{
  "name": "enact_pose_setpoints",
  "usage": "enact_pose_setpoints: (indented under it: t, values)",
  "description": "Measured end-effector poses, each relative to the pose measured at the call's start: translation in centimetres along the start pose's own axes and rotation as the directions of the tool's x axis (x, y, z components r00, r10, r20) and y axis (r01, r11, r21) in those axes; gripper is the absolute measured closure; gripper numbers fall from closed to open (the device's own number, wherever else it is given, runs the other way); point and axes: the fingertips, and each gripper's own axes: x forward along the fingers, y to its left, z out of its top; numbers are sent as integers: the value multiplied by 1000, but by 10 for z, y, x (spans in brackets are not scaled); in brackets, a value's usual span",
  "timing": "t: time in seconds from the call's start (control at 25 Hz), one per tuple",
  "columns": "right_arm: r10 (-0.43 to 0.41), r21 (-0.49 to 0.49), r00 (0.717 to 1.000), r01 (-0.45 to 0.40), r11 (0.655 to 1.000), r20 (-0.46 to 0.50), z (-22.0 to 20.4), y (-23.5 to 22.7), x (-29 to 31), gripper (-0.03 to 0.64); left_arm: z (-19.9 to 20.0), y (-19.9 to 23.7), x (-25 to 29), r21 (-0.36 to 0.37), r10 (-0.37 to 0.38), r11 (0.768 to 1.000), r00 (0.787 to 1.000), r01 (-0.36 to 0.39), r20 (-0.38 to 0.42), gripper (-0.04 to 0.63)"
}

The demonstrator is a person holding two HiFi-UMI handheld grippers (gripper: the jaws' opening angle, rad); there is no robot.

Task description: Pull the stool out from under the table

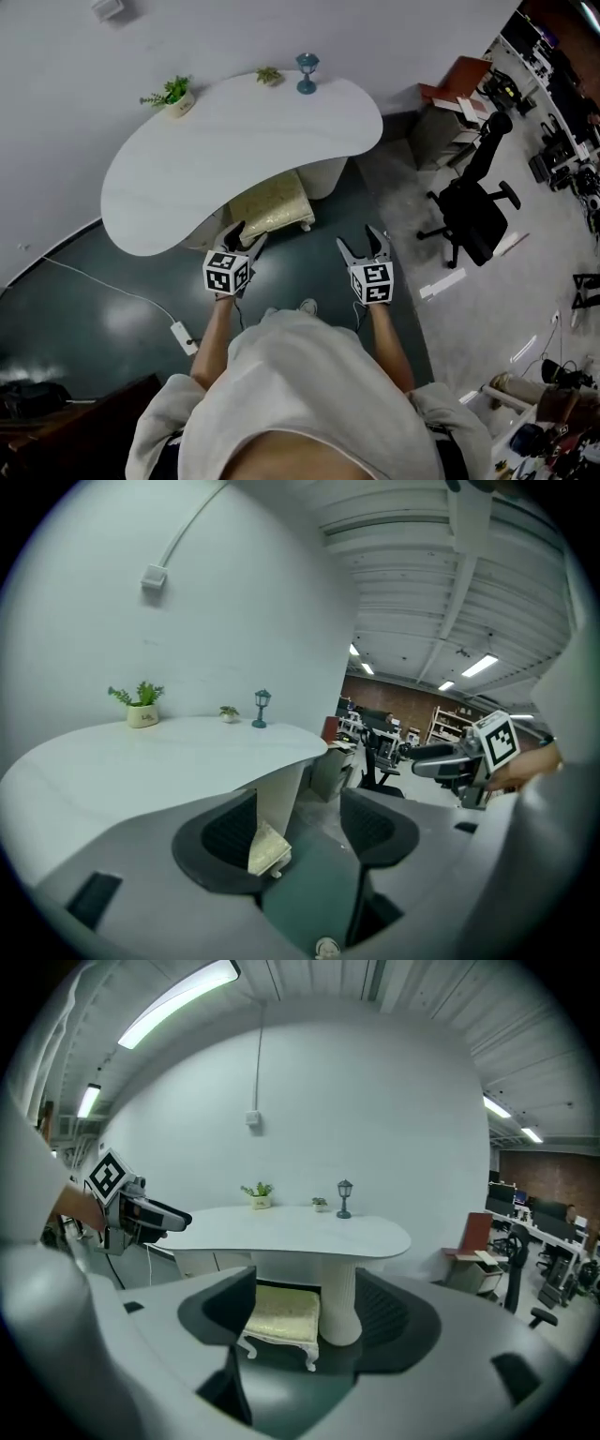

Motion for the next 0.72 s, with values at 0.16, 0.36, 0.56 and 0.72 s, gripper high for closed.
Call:
enact_pose_setpoints:
  t: [0.16, 0.36, 0.56, 0.72]
  values:
    - [76, -32, 997, -77, 997, -13, 15, 45, 25, 304, -17, 34, -39, -39, 57, 998, 998, -57, 3, 321]
    - [128, -40, 991, -129, 991, -45, 10, 91, 44, 304, -54, 67, -72, -77, 87, 993, 996, -88, -18, 321]
    - [148, -39, 984, -152, 988, -95, -11, 115, 55, 304, -93, 84, -82, -114, 84, 989, 995, -90, -55, 321]
    - [171, -53, 975, -180, 982, -145, -41, 119, 60, 304, -119, 88, -76, -128, 91, 987, 992, -102, -83, 321]
